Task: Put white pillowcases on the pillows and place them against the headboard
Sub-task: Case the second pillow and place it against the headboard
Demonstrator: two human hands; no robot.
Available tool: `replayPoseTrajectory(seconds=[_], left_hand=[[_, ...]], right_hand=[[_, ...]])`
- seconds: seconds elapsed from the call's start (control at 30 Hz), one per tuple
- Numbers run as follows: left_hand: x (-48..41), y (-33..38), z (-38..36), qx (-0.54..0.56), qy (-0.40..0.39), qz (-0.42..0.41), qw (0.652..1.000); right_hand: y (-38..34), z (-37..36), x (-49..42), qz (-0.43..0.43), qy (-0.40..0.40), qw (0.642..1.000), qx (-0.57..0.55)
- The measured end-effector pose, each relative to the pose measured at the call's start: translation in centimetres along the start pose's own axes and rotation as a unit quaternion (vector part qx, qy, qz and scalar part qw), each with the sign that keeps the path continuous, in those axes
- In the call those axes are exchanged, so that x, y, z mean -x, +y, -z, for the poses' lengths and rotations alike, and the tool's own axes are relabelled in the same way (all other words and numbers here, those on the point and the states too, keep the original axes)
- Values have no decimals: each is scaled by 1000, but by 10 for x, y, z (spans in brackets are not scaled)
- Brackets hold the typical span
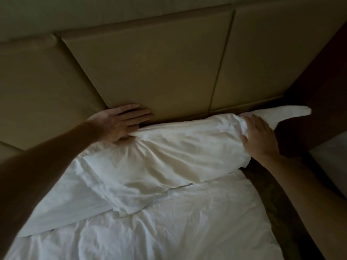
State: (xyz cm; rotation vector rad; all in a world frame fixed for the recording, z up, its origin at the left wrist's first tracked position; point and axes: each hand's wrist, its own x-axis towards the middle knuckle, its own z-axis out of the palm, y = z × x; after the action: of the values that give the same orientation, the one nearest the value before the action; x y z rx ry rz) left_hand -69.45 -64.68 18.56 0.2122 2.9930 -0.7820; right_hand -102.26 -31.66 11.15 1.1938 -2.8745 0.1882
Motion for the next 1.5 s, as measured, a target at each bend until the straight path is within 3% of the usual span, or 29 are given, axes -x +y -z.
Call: replayPoseTrajectory(seconds=[0.07,0.17,0.37,0.47,0.57,0.67,0.77,0.9,1.0,1.1,1.3,1.37,1.5], left_hand=[[-3,0,7,-60,-17,-39,997],[-6,7,18,-107,-78,-28,991],[-1,13,35,-55,-66,-22,996],[23,26,41,36,-48,39,997],[66,43,33,106,-34,153,982],[99,46,17,139,-94,279,945],[112,49,5,137,-124,325,927],[109,70,-3,102,-68,301,946],[92,69,-8,102,21,274,956],[83,57,-15,92,78,298,947],[91,66,-32,93,-1,332,939],[103,71,-28,101,52,363,925],[147,113,-18,210,207,413,862]], right_hand=[[-4,8,20,-9,-65,998,-4],[-20,22,54,-28,-113,993,-26],[-66,47,111,-28,-135,988,-62],[-96,55,132,-46,-155,984,-73],[-129,63,147,-55,-180,978,-88],[-160,72,153,-22,-193,978,-70],[-184,81,156,16,-190,980,-53],[-203,77,160,50,-213,974,-54],[-205,68,164,53,-217,972,-70],[-204,57,166,49,-203,975,-72],[-215,44,150,65,-160,984,-43],[-231,48,135,83,-119,988,-44],[-290,58,100,168,-48,983,-64]])
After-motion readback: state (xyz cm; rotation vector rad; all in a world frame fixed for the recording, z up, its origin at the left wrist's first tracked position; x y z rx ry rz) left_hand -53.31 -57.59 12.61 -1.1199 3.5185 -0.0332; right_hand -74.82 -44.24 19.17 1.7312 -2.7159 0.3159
